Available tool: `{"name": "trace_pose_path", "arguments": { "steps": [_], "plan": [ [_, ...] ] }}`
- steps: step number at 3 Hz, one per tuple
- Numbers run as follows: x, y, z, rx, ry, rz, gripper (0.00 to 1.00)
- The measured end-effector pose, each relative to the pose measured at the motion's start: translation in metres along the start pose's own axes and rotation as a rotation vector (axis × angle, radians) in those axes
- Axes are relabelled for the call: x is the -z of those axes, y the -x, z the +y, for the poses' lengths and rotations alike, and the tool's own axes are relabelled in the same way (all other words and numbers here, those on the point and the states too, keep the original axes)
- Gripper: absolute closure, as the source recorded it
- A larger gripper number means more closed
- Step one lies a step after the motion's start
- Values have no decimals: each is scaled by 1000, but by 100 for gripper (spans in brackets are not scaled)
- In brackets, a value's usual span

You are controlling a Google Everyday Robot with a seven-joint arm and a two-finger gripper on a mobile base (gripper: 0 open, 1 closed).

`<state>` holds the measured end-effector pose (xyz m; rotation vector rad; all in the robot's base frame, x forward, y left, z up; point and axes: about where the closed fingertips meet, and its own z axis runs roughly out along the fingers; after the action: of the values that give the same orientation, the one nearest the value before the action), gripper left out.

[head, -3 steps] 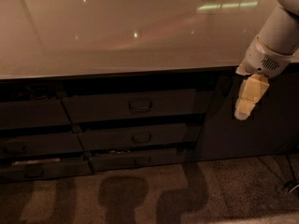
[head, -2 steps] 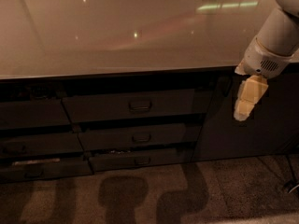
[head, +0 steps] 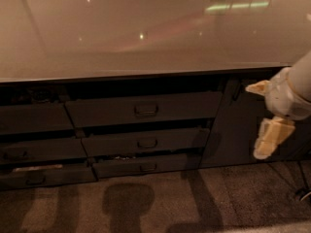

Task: Open top drawer

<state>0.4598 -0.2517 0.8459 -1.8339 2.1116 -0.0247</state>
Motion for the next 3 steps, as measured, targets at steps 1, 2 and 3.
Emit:
{"name": "trace_pose_path", "arguments": {
  "steps": [1,2,3],
  "plan": [
    [0,1,0,0,1,0,0],
    [0,3,-1,80,49,-29,0],
    [6,3,-4,214,142,-137,0]
  ]
}}
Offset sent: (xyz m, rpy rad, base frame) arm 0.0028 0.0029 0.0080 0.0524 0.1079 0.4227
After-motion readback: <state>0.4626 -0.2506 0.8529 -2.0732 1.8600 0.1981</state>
